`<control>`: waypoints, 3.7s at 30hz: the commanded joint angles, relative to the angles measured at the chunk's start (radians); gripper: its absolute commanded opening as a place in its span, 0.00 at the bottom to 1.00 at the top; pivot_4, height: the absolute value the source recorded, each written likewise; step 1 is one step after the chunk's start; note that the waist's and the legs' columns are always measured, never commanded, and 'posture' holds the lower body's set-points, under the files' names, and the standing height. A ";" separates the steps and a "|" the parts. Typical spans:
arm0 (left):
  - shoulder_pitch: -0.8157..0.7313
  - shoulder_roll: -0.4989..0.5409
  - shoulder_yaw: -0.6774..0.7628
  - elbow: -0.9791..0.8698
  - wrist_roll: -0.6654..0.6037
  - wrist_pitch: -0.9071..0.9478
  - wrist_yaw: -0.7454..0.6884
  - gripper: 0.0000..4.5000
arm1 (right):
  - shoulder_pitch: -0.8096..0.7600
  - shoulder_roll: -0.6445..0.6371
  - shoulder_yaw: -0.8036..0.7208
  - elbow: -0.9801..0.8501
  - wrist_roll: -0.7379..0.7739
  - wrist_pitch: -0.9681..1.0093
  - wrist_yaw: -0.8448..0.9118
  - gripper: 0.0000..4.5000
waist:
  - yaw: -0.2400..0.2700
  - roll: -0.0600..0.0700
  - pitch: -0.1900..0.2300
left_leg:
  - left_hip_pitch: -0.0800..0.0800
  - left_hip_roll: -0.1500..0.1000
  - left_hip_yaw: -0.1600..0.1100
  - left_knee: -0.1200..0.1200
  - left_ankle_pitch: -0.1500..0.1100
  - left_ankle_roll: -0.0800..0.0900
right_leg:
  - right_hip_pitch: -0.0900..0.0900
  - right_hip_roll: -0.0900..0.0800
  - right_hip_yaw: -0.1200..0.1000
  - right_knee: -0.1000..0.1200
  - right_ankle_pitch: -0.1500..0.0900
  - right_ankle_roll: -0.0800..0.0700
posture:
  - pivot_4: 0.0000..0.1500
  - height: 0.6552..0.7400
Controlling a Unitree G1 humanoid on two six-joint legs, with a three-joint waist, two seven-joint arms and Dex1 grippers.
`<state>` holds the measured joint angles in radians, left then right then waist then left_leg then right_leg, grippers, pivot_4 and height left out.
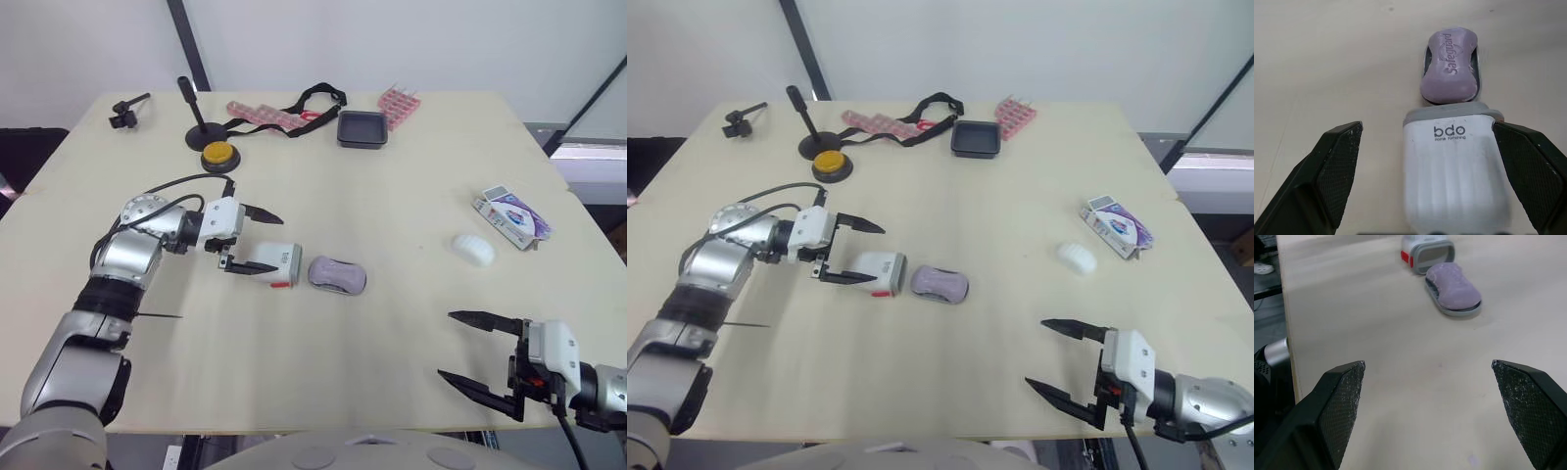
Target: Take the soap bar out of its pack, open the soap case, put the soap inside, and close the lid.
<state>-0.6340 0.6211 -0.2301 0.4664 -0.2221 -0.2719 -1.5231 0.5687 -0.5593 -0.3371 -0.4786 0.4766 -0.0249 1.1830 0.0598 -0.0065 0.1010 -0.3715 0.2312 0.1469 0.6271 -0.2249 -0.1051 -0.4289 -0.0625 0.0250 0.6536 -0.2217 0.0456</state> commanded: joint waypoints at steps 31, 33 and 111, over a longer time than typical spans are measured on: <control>-0.043 -0.068 -0.039 0.186 0.096 -0.057 0.068 1.00 | 0.056 -0.043 -0.012 -0.011 0.030 -0.107 -0.026 0.99 | 0.024 0.000 0.000 | -0.002 -0.001 -0.002 0.000 -0.001 0.002 | 0.001 -0.002 -0.001 -0.002 0.000 0.000 | 1.00 0.87; -0.041 -0.067 -0.037 0.185 0.098 -0.057 0.061 1.00 | 0.061 -0.045 -0.012 -0.014 0.030 -0.108 -0.026 0.99 | 0.024 0.000 0.000 | -0.002 -0.001 -0.002 0.000 -0.001 0.002 | 0.001 -0.002 -0.001 -0.002 0.000 0.000 | 1.00 0.87; 0.150 0.008 -0.004 -0.087 0.056 -0.015 0.046 0.77 | -1.061 -0.029 0.781 0.060 -0.201 0.861 -0.361 1.00 | 0.021 0.003 0.003 | 0.001 -0.002 -0.002 -0.011 0.007 -0.013 | 0.002 0.004 -0.003 -0.006 0.003 0.005 | 1.00 0.87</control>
<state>-0.4836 0.6181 -0.2496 0.4062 -0.1580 -0.2876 -1.4808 -0.4724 -0.5986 0.4448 -0.3776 0.2738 0.8245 0.8313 0.0803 -0.0038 0.1042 -0.3698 0.2297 0.1453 0.6158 -0.2180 -0.1184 -0.4272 -0.0588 0.0224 0.6487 -0.2186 0.0510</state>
